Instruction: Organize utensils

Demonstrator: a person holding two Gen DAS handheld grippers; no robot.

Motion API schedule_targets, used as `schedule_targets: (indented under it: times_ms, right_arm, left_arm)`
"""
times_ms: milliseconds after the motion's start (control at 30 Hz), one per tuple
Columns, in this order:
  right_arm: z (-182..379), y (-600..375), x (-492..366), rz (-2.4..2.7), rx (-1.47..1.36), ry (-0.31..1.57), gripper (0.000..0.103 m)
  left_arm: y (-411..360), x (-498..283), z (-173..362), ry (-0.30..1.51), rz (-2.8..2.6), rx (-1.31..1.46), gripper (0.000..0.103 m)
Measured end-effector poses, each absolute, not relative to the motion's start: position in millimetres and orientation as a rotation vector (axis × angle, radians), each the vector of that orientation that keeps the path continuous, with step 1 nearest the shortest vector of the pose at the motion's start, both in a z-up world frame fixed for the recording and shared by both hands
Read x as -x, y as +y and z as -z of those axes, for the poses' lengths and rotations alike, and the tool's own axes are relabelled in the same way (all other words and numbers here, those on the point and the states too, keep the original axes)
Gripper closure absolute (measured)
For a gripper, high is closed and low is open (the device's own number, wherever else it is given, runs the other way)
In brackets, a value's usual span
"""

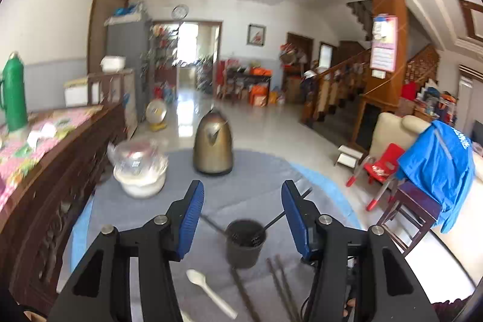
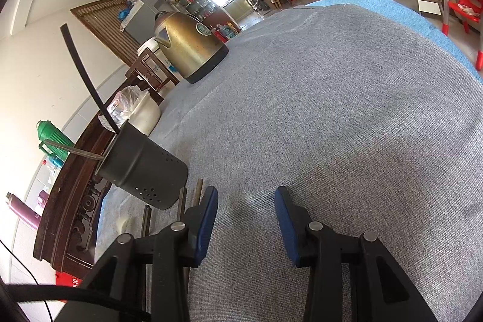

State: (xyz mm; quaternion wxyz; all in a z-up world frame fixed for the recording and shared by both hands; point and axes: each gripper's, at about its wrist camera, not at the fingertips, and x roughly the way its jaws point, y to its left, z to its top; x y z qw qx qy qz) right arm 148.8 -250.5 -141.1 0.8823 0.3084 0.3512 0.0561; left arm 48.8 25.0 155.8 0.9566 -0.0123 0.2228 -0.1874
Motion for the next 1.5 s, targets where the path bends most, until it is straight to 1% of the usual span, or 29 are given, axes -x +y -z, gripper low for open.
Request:
schedule_targets:
  times_ms: [67, 300, 467, 667, 900, 1033, 1233, 1467, 1500]
  right_arm:
    - [141.2, -250.5, -148.7, -0.117, -0.642, 0.731, 0.060]
    - [141.0, -250.6, -148.5, -0.117, -0.642, 0.732, 0.060]
    - [140.9, -250.4, -148.3, -0.117, -0.642, 0.732, 0.060]
    - [140.6, -250.5, -148.1, -0.118, -0.643, 0.732, 0.060]
    - [135.9, -240.3, -149.3, -0.138, -0.585, 0.767, 0.059]
    - [111.9, -214.4, -146.1, -0.237, -0.496, 0.764, 0.059]
    - [67.2, -146.0, -155.9, -0.484, -0.324, 0.819, 0.058]
    - [61.0, -70.7, -186.3, -0.609, -0.212, 0.928, 0.058]
    - [61.9, -62.1, -193.3, -0.612, -0.203, 0.944, 0.054]
  left_arm:
    - [34.0, -58.4, -142.4, 0.513, 0.338, 0.042, 0.048]
    - [82.4, -87.2, -57.2, 0.784, 0.125, 0.135, 0.048]
    - [106.1, -74.3, -2.2, 0.951, 0.041, 0.190, 0.048]
    - [134.0, -52.4, 36.7, 1.084, -0.026, 0.246, 0.048]
    - [166.2, -14.4, 63.7, 1.175, -0.067, 0.417, 0.048]
    - [171.8, -10.1, 70.4, 1.195, -0.074, 0.506, 0.048]
    - [164.9, -18.1, 80.0, 1.206, -0.032, 0.567, 0.048]
    - [159.0, -34.8, 91.8, 1.224, -0.003, 0.631, 0.048]
    - [158.6, -37.1, 93.5, 1.229, -0.005, 0.627, 0.048]
